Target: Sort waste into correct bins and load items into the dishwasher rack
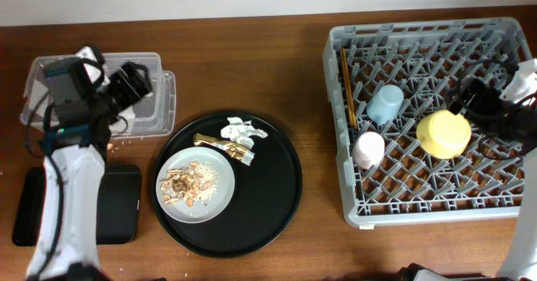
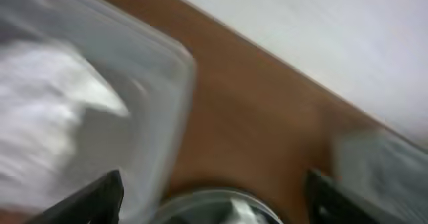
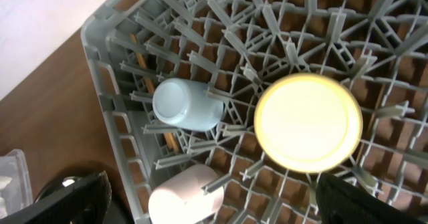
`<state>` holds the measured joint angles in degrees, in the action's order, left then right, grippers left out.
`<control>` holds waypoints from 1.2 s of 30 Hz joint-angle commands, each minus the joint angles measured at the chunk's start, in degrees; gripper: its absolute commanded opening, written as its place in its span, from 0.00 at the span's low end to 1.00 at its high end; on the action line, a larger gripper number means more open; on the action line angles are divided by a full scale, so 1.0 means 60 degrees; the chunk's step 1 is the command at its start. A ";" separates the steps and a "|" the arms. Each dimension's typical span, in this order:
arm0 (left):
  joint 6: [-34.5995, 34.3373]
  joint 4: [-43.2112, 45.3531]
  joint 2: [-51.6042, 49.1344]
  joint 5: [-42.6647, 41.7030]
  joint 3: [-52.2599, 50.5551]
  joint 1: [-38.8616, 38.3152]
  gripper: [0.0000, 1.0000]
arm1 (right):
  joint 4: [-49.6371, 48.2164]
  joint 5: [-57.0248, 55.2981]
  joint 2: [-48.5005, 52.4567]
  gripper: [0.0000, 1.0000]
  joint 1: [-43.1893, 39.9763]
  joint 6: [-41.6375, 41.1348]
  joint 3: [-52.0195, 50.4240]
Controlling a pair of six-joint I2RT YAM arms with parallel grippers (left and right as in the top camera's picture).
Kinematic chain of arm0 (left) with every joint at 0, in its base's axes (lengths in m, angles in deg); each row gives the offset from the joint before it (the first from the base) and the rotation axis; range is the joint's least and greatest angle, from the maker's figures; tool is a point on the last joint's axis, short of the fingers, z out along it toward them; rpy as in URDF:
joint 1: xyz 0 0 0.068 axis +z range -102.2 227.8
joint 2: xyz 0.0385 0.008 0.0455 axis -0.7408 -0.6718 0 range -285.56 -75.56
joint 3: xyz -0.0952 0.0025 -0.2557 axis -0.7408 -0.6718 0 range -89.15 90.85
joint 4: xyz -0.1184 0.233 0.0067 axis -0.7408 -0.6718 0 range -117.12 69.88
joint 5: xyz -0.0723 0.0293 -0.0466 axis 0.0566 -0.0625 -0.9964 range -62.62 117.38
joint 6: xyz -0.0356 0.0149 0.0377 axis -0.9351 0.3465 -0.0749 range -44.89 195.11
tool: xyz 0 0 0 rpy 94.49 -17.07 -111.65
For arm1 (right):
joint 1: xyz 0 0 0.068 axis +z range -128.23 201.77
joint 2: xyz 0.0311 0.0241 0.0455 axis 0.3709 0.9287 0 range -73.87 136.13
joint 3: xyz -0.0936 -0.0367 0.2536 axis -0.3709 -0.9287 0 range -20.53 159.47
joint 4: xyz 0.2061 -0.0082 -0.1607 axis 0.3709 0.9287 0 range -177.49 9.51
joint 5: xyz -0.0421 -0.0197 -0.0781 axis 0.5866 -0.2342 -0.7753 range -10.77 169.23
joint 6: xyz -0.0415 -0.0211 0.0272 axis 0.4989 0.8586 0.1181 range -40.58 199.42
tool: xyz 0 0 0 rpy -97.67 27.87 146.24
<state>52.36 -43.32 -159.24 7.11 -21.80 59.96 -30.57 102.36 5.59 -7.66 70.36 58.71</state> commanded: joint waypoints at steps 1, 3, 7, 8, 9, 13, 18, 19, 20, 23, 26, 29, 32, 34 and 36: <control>0.0441 -0.1657 -0.0047 -0.1880 0.0011 -0.0783 0.86 | -0.0018 -0.0084 0.0018 0.99 -0.0044 -0.0073 0.0080; 0.1479 -0.2011 -0.0339 -0.1872 0.0011 -0.1807 0.78 | -0.0018 -0.0084 0.0018 0.99 -0.0044 -0.0073 0.0080; 0.1628 -0.2193 -0.0754 0.0747 0.0073 -0.4164 0.64 | -0.0018 -0.0084 0.0018 0.99 -0.0044 -0.0073 0.0080; 0.1636 -0.2368 -0.0812 0.1636 0.0131 -0.4543 0.64 | -0.0018 -0.0084 0.0018 0.99 -0.0044 -0.0073 0.0080; 0.1643 -0.2616 -0.0878 0.2371 0.0251 -0.4827 0.64 | -0.0018 -0.0084 0.0018 0.99 -0.0044 -0.0073 0.0080; 0.2357 -0.3417 -0.1814 0.3034 0.0907 -0.5249 0.64 | -0.0018 -0.0084 0.0018 0.99 -0.0044 -0.0073 0.0080; 0.2743 -0.3555 -0.3238 0.3005 0.1392 -0.5260 0.71 | -0.0018 -0.0084 0.0018 0.99 -0.0044 -0.0073 0.0080; 0.2769 -0.3268 -0.3275 0.3031 0.1392 -0.5260 0.72 | -0.0018 -0.0084 0.0015 0.98 -0.0044 -0.0073 0.0080; 0.2765 -0.2860 -0.3319 0.3024 0.1392 -0.5260 0.74 | -0.0018 -0.0084 0.0018 0.99 -0.0044 -0.0073 0.0080; 0.2725 -0.2095 -0.3621 0.3024 0.1392 -0.5260 0.84 | -0.0018 -0.0084 0.0018 0.99 -0.0044 -0.0073 0.0080; 0.2728 -0.1807 -0.4218 0.3027 0.1392 -0.5260 0.86 | -0.0018 -0.0084 0.0018 0.99 -0.0044 -0.0073 0.0080; 0.2725 -0.1698 -0.4615 0.3027 0.1392 -0.5260 0.86 | -0.0018 -0.0084 0.0018 0.99 -0.0044 -0.0073 0.0080; 0.2718 -0.1676 -0.4991 0.3005 0.1388 -0.5260 0.86 | -0.0018 -0.0084 0.0018 0.99 -0.0044 -0.0073 0.0080; 0.2656 -0.1738 -0.5104 0.2922 0.1388 -0.5282 0.73 | -0.0018 -0.0084 0.0018 0.99 -0.0044 -0.0073 0.0080; 0.2659 -0.1738 -0.5107 0.2922 0.1388 -0.5450 0.59 | -0.0018 -0.0084 0.0018 0.99 -0.0044 -0.0073 0.0080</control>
<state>68.08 -53.68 -189.23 24.84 -14.24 28.33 -30.63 102.38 5.59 -7.66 70.34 58.71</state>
